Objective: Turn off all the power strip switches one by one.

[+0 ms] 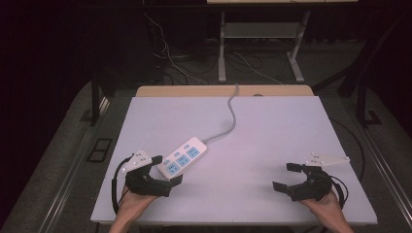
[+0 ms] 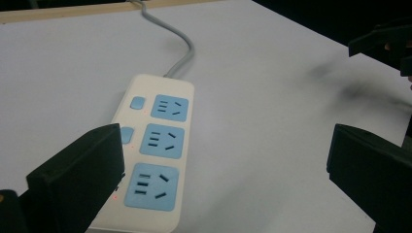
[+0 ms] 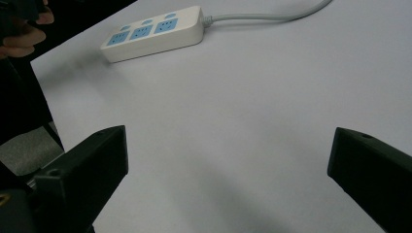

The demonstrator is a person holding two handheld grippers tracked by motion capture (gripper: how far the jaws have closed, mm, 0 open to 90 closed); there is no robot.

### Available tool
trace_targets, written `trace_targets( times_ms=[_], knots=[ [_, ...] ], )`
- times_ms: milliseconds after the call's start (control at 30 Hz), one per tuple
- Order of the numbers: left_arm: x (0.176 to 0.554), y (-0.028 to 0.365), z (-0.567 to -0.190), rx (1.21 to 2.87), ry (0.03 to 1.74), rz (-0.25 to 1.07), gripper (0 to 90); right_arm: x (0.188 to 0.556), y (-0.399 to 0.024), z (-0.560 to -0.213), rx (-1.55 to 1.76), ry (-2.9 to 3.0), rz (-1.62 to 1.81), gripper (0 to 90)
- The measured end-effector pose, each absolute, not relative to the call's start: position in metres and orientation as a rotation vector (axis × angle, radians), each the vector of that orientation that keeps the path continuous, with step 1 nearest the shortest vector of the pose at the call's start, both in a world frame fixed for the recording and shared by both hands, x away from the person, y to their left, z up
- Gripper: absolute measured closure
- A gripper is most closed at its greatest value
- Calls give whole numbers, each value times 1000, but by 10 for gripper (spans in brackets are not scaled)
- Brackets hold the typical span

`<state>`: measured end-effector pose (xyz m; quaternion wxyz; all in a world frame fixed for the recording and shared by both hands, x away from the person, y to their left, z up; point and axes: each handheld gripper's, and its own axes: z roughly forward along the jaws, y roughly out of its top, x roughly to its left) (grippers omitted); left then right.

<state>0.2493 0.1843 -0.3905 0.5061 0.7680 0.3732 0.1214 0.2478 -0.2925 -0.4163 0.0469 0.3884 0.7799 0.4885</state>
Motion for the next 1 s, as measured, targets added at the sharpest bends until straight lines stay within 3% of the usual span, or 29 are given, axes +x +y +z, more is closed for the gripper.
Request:
trace_targets(
  times_ms=[1000],
  knots=[
    [281,204,-373,1945,945,268,7,248,-292,-417,1178,2395,1470,9]
  ],
)
